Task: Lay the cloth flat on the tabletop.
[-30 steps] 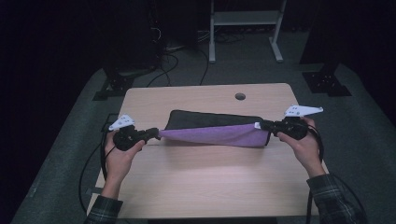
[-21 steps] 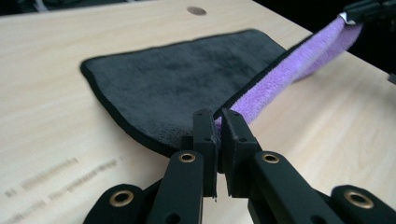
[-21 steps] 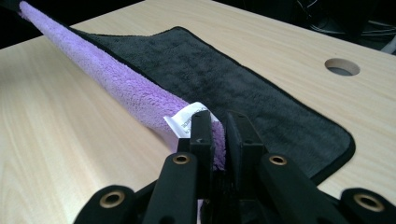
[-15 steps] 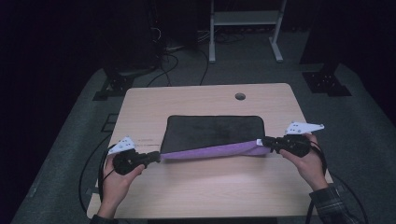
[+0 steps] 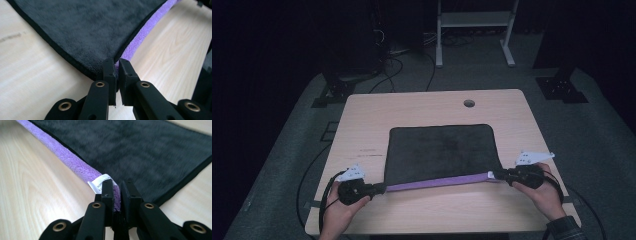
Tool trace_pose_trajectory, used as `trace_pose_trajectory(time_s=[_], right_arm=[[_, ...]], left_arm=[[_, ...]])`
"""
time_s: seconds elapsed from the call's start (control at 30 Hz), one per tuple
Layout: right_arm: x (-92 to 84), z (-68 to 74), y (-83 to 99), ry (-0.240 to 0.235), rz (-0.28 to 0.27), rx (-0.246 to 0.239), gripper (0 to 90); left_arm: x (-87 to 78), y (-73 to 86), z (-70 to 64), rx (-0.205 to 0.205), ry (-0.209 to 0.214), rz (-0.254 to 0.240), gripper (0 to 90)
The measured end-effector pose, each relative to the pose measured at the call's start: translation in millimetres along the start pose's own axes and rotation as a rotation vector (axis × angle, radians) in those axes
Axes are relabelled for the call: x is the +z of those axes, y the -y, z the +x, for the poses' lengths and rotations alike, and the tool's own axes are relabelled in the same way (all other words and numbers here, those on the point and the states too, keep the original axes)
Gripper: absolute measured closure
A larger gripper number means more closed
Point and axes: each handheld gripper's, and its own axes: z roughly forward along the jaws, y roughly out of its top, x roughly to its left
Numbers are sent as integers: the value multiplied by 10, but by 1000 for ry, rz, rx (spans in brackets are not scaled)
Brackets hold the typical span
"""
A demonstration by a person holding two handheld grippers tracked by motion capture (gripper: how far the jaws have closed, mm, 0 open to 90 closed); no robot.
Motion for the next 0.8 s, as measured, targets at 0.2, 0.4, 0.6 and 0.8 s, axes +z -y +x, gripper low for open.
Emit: trace_pose_trajectory(time_s=[0.2, 0.4, 0.6, 0.8], right_arm=[[1, 63, 186, -16, 44, 10, 794], [30, 139, 280, -36, 94, -1, 753], [-121, 123, 221, -34, -18, 13, 522], [-145, 9, 219, 73, -47, 47, 390]], left_arm=[[38, 105, -81, 12, 15, 65, 846], [60, 155, -92, 12, 21, 100, 832], [-53, 104, -62, 13, 4, 31, 659], [-65, 75, 52, 18, -62, -14, 528]])
